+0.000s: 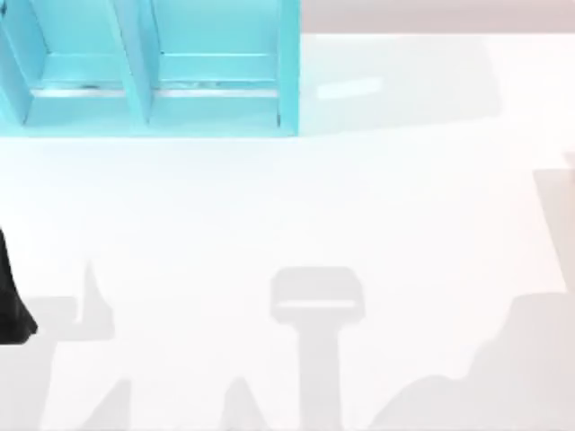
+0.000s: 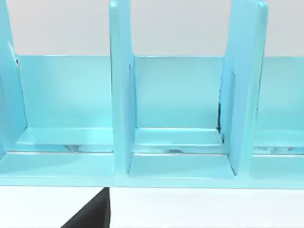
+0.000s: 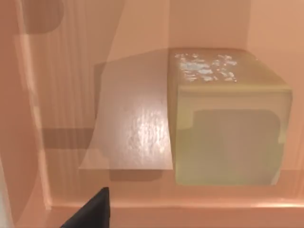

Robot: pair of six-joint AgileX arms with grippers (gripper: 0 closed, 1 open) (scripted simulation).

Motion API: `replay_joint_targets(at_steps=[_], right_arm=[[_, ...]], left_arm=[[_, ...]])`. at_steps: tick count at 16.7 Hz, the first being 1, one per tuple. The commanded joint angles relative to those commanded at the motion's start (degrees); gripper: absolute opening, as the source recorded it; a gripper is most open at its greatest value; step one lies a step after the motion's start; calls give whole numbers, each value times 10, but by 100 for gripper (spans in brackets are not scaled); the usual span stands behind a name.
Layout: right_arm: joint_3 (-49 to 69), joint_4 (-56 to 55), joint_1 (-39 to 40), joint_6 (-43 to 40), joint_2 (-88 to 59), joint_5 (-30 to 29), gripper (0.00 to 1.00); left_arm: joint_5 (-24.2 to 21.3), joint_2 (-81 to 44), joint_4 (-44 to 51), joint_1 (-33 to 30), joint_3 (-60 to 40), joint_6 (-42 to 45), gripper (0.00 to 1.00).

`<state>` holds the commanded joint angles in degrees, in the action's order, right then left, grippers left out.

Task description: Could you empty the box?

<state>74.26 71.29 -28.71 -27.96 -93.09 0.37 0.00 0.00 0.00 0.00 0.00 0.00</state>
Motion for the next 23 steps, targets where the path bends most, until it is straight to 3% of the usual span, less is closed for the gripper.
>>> replay_joint_targets(at_steps=[6,15,21,23], right_arm=[[-16,-20,2,2,-4,0,100],[-149,-205,3,4,-55,0,100],[-168,-230,4,5,-63,0,100],[-168,-230,4,5,-63,0,85]], left_arm=[[0,0,0,0,0,0,100],[0,0,0,0,0,0,100],[0,0,0,0,0,0,100],[0,0,0,0,0,0,100]])
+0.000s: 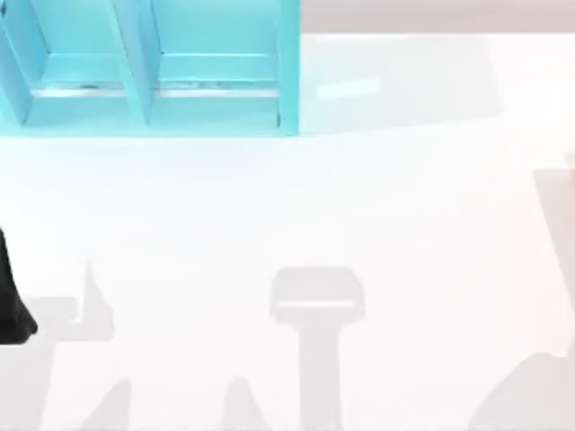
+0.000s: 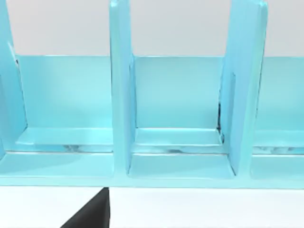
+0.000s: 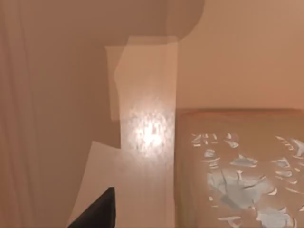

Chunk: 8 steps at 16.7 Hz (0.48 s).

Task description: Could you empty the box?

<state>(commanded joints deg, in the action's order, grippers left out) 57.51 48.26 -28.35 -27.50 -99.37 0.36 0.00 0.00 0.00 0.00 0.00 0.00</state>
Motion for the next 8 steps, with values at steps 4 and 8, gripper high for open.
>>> replay_joint_targets(at_steps=[4,8], right_arm=[[0,0,0,0,0,0,55],[0,0,0,0,0,0,25]], left_arm=[[0,0,0,0,0,0,100],[0,0,0,0,0,0,100]])
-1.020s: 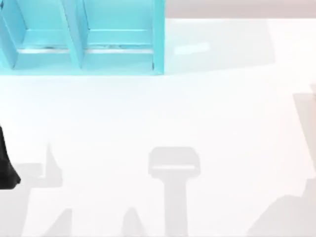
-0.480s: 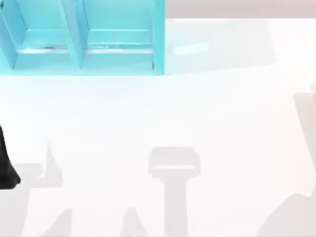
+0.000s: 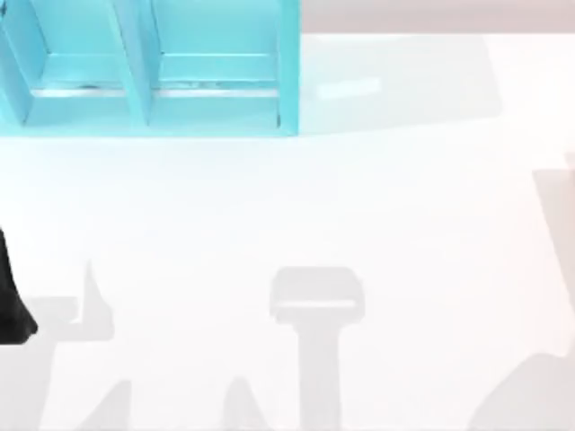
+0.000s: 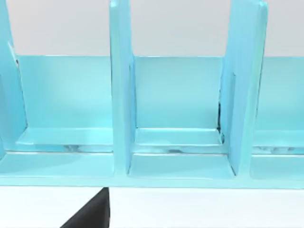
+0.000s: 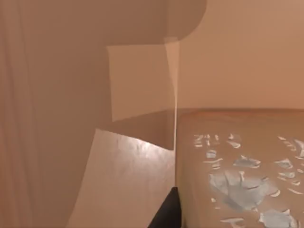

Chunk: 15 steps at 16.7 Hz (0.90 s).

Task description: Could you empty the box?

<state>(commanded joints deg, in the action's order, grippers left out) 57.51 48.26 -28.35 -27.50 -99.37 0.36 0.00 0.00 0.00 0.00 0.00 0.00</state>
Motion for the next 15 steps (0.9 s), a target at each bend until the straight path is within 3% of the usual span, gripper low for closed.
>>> replay_joint_targets(at_steps=[3,4,15], right_arm=[[0,0,0,0,0,0,2],[0,0,0,0,0,0,0],[16,21,-2,1,4,0,0]], left_arm=[[0,0,0,0,0,0,100],[0,0,0,0,0,0,100],[0,0,0,0,0,0,100]])
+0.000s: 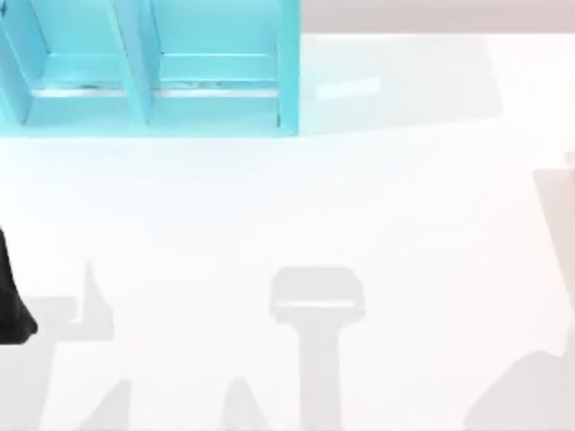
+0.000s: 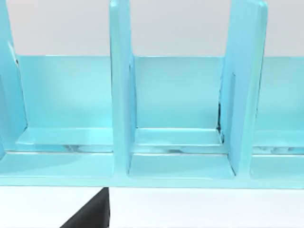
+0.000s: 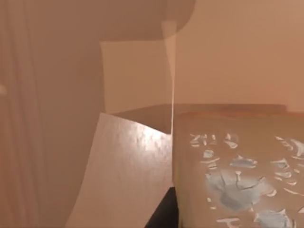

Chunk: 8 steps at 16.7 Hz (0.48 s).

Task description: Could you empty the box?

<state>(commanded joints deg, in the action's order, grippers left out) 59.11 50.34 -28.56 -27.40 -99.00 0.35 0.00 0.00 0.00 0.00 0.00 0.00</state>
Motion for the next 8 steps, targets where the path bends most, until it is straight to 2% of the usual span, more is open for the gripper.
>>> replay_joint_targets(at_steps=[8], right_arm=[[156,196,-2,-4,41,0,0]], left_arm=[[0,0,0,0,0,0,100]])
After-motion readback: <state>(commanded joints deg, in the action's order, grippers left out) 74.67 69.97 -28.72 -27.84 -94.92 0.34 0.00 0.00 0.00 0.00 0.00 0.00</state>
